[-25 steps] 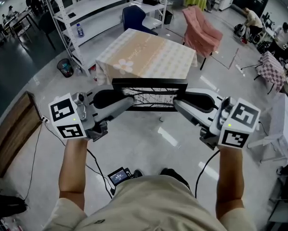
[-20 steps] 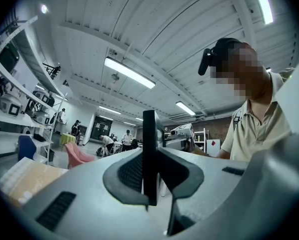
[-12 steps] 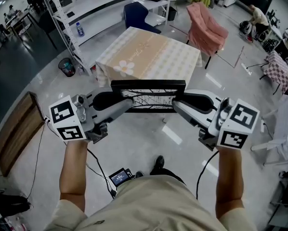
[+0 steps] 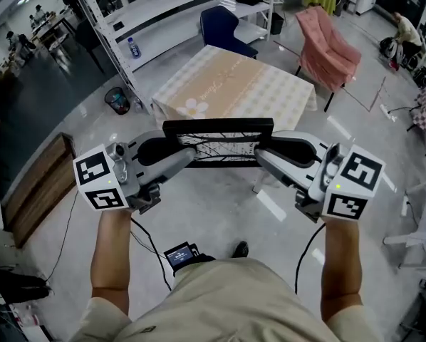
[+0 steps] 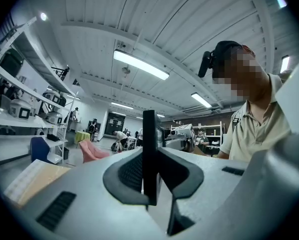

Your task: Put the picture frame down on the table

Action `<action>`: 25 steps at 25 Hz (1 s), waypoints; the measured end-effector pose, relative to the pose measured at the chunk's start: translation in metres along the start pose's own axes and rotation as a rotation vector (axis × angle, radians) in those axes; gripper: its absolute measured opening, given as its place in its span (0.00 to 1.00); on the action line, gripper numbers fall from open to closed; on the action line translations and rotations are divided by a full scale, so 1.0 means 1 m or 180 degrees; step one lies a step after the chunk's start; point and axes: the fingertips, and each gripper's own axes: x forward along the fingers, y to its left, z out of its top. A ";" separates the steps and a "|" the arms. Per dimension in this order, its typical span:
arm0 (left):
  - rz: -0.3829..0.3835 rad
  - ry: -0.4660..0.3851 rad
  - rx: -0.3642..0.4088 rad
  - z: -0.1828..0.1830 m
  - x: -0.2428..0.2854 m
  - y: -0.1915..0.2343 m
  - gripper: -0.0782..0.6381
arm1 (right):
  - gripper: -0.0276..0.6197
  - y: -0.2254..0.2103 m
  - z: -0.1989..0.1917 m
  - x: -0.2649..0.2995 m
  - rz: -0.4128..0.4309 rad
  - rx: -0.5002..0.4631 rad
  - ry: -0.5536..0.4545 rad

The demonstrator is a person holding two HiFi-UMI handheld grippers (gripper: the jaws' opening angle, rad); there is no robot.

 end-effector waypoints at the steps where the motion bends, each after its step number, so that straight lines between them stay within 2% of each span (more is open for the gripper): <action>1: 0.0018 0.0005 -0.0006 -0.002 -0.001 0.001 0.19 | 0.15 0.000 -0.002 0.001 0.0017 0.0005 -0.0003; 10: 0.0027 0.0071 -0.0070 -0.004 -0.001 0.002 0.19 | 0.15 -0.002 -0.005 0.002 0.0010 0.0098 -0.0023; 18: -0.0166 0.0056 -0.0078 -0.009 0.001 0.007 0.19 | 0.15 -0.002 -0.010 0.002 -0.0192 0.0121 0.0004; 25: -0.0347 -0.0015 -0.0107 0.006 -0.023 0.112 0.19 | 0.15 -0.066 0.008 0.083 -0.0391 0.0122 0.0055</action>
